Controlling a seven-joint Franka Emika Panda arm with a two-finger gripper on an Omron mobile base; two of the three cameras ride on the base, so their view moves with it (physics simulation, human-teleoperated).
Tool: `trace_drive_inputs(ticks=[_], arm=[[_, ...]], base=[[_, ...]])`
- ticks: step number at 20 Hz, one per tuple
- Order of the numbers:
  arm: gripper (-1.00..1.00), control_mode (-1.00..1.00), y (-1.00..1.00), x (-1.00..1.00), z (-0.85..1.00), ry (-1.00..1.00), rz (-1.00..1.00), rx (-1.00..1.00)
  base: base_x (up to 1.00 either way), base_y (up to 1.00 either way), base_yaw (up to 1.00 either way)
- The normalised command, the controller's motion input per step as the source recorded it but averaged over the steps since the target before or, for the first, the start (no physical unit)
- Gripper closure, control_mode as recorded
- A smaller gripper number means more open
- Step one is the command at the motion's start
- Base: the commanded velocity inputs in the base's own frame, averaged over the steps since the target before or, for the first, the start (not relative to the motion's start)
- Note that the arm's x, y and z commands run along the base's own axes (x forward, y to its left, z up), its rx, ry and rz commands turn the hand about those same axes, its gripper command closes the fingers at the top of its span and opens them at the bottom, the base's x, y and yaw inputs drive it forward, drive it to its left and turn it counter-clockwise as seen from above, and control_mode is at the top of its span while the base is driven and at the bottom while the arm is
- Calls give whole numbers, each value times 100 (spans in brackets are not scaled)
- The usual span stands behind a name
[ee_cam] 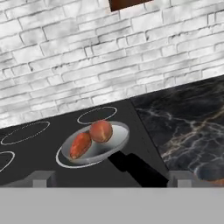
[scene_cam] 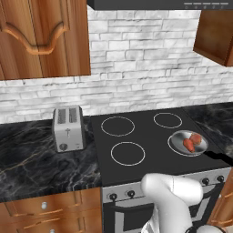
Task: Put the onion and sweet potato in the pan. Then turn on the front right burner and set the heat to medium.
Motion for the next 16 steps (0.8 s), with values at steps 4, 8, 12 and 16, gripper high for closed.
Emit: trace_drive_inputs(ticks=[4, 8, 12, 16], arm=[[-100, -100, 0, -68, -9, -45, 8, -8], [-100, -100, 0, -11, -34, -14, 6, -6], [-100, -100, 0, 0, -49, 0, 5, -7], [-100, -100, 0, 6, -52, 1, 2, -4]], base=[[0, 0, 0], [0, 0, 0], [0, 0, 0], [0, 0, 0]])
